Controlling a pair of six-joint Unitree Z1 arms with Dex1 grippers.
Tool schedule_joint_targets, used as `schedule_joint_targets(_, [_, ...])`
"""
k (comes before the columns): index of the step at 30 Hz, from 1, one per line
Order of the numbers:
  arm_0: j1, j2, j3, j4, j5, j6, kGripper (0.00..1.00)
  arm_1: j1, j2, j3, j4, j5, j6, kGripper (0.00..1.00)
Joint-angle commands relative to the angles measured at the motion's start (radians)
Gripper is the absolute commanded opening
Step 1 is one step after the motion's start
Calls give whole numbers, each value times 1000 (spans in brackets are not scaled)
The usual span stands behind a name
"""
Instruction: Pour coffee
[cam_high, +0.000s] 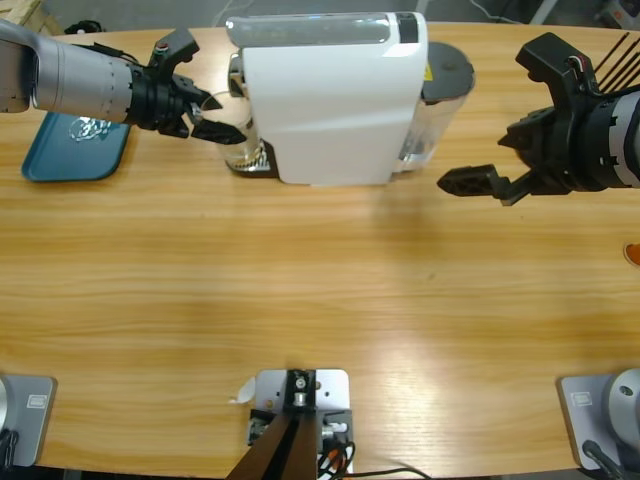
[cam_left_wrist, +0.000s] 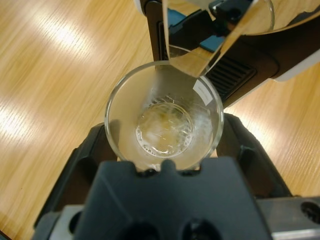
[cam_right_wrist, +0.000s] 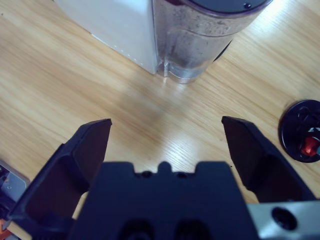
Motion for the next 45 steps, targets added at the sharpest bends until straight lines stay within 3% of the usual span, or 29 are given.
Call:
schedule_joint_targets(1, [-15, 56, 0, -8, -32, 11, 608, -16, 31, -8, -8, -16, -15, 1000])
schedule_joint_targets(5, [-18, 56, 1, -9, -46, 11, 605, -16, 29, -6, -8, -17, -15, 1000])
schedule_joint_targets(11, [-19, 51, 5, -9, -53, 15, 434, -16, 29, -6, -8, -17, -15, 1000])
schedule_joint_targets(28, [56, -113, 93, -7, -37, 18, 425, -16, 54, -9, -29, -15, -15, 1000])
schedule_joint_targets(33, [156, -179, 130, 9, -12, 15, 425, -16, 67, -15, -38, -13, -15, 1000])
schedule_joint_targets(39, [345, -262, 194, 14, 50, -18, 425, -16, 76, -21, -41, -10, -15, 1000])
schedule_joint_targets(45, [524, -237, 193, 11, 98, -39, 425, -16, 86, -17, -44, -9, -15, 1000])
